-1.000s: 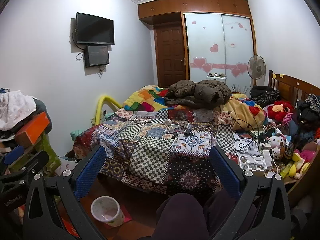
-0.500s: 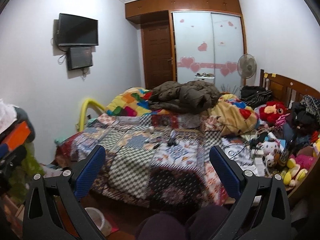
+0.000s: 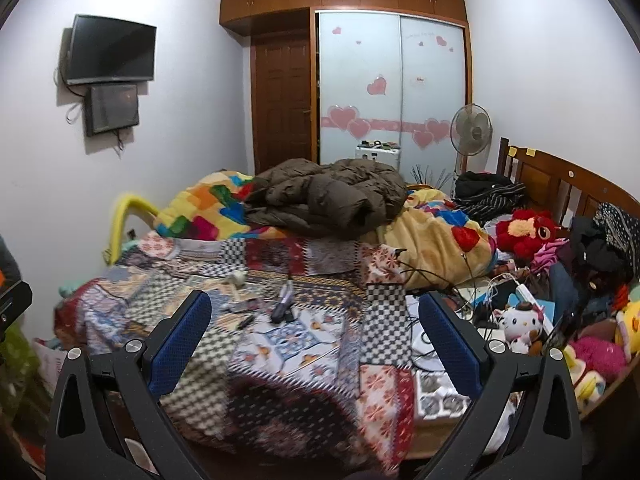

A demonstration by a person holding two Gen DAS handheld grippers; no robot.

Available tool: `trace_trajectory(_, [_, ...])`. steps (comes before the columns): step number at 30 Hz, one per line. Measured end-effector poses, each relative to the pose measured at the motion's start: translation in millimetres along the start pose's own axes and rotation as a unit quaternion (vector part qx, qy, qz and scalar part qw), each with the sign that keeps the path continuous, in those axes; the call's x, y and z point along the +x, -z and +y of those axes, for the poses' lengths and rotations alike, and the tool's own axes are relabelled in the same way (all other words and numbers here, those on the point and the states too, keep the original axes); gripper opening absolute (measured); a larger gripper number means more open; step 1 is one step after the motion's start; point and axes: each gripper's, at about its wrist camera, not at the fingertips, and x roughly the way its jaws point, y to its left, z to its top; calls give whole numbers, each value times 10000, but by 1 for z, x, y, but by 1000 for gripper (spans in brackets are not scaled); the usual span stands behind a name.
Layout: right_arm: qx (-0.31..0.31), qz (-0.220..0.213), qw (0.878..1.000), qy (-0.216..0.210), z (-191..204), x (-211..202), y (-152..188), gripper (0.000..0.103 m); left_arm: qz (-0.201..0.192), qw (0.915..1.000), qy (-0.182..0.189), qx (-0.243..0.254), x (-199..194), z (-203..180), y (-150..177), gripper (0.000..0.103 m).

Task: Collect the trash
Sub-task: 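Grasp the purple-capped black bottle with the left gripper while the right gripper grasps the black USB stick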

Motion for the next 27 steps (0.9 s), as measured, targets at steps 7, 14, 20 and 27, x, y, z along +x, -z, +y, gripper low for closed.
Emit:
trace_trajectory(7, [-385, 536, 9971, -390, -20, 67, -2, 103, 616, 9978, 141, -221, 102, -20, -6, 103])
trace_trajectory(14, [-593, 1190, 9889, -667, -34, 142, 12, 103, 1040, 9946, 42, 35, 187, -40, 5, 103])
trace_trajectory(20, [-546, 1641, 9804, -943, -42, 199, 18, 102, 1540, 9876, 297, 37, 254, -55, 26, 103])
trace_trajectory(27, [-348, 2071, 9700, -1224, -47, 262, 29, 76, 2041, 9759, 718, 297, 323, -85, 47, 84])
